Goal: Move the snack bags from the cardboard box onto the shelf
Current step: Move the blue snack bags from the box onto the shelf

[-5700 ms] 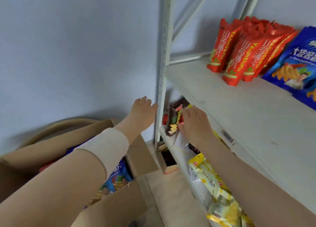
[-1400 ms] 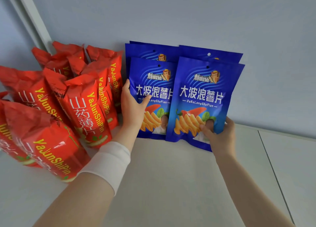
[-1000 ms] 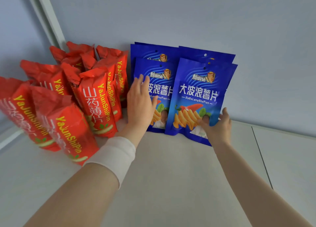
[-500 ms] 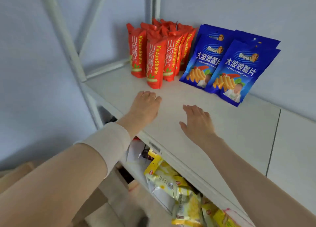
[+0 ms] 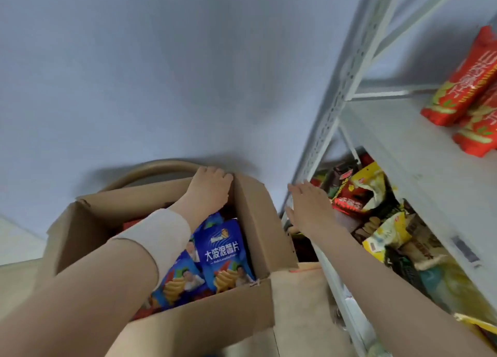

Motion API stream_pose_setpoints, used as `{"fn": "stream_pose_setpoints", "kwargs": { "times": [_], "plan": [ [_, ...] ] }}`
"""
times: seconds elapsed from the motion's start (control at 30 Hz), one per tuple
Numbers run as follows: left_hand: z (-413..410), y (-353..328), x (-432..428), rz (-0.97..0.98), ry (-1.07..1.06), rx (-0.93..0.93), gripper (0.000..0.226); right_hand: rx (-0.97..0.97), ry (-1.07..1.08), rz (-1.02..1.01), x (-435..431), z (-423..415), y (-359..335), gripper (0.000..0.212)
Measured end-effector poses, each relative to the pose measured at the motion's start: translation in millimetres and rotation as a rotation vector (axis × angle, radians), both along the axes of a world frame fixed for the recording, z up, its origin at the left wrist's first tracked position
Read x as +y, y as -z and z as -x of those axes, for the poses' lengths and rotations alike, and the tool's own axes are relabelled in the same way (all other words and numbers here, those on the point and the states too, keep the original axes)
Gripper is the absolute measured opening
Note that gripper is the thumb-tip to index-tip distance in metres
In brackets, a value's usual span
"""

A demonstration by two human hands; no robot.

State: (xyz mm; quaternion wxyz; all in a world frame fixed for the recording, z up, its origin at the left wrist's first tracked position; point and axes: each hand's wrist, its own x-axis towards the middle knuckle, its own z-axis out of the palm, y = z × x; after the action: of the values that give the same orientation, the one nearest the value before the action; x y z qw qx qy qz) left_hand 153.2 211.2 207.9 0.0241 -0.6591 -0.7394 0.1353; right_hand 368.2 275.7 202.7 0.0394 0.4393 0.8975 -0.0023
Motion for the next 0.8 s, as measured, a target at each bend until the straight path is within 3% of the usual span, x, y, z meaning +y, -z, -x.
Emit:
{"fn": "stream_pose_setpoints", "kwargs": {
  "times": [0.13,0.3,0.47,0.63,0.8],
  "plan": [
    [93.0,56.4,-46.3,0.014,-0.172,-0.135,0.039,-0.022,-0.05,0.161,-24.3,91.0,56.8,0.055],
    [147.7,139.6,-102.7,0.169,-0.405,-0.295,0.044,-0.149,-0.002,0.455,-60.3,147.6,139.7,0.062],
    [151.4,216.3,-142.9,0.309,-0.903,-0.746,0.056,-0.267,0.247,0.679,-76.5,144.3,198.7,0.077],
    [142.9,290.8,-147.2,0.172,-1.392,-1.161,0.062,-0.217,0.544,0.866,-65.5,139.3,259.2,0.104],
    [131.7,347.4,-137.0,-0.009,-1.754,-1.096,0.086,-0.173,0.685,0.87,-60.5,142.6,313.4,0.118]
  ]
}}
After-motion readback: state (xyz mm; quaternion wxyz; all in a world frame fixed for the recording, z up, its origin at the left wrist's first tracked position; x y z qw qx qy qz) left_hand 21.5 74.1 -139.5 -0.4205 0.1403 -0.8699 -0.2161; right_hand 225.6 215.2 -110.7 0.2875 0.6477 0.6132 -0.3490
